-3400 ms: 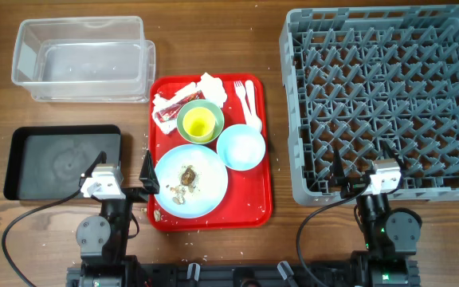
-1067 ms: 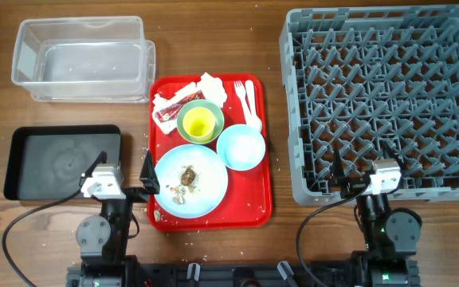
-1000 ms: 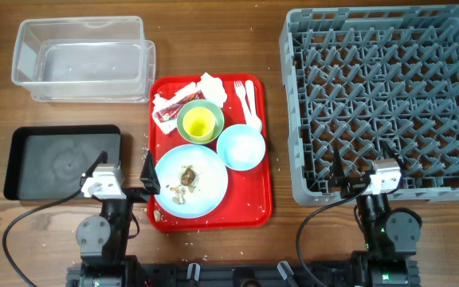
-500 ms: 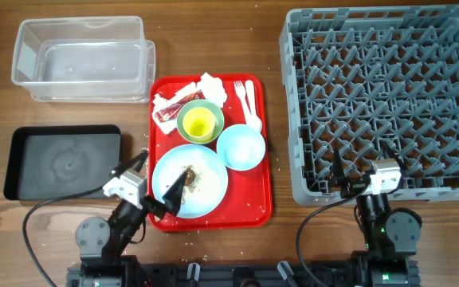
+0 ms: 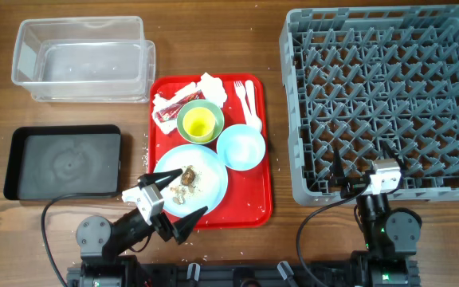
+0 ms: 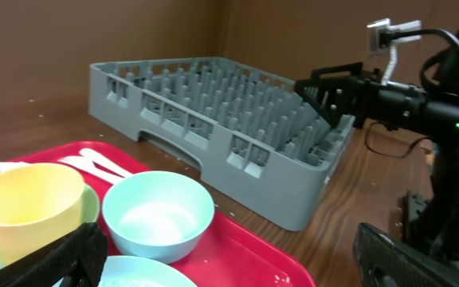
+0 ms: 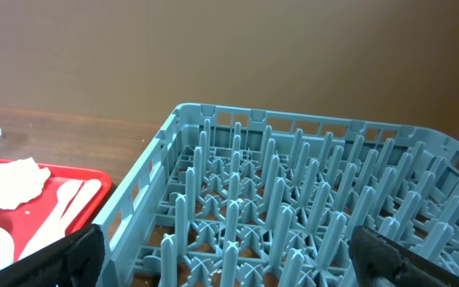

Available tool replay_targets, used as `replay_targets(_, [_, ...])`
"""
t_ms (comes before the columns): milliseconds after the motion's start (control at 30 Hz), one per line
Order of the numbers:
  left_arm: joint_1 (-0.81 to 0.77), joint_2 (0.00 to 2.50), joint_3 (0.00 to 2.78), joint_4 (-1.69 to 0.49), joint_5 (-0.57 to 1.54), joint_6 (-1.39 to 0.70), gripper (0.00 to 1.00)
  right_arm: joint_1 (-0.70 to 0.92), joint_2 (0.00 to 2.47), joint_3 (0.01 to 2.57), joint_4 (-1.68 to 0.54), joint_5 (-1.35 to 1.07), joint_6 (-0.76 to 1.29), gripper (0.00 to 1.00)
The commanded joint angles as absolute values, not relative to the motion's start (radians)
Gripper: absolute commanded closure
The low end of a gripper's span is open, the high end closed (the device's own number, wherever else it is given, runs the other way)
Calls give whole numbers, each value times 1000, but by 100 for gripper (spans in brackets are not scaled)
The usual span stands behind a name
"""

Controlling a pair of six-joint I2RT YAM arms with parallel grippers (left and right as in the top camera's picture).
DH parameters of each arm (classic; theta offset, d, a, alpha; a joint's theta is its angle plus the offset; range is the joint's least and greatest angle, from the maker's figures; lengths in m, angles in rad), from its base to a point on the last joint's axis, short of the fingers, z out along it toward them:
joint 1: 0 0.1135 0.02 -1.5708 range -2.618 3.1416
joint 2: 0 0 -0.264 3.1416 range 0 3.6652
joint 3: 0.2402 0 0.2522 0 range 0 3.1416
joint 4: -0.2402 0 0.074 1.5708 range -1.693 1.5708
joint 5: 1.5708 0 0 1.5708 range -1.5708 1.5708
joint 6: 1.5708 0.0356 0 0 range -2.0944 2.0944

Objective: Sort waste into correct bins and load items into the dishwasher rack

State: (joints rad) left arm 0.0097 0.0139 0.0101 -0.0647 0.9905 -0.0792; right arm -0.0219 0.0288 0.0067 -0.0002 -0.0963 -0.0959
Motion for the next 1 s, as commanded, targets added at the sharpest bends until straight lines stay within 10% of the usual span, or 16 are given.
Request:
replay_targets(0, [17,7,6,-65,1051,-60,0,-16,24,6,4,-87,-105,0])
replay_targets(400, [17,7,6,-65,1067,-121,0,-16,24,6,4,-87,-105,0])
replay_targets(967, [17,7,6,-62,1055,-1202,0,-16,24,6,4,-87,-105,0])
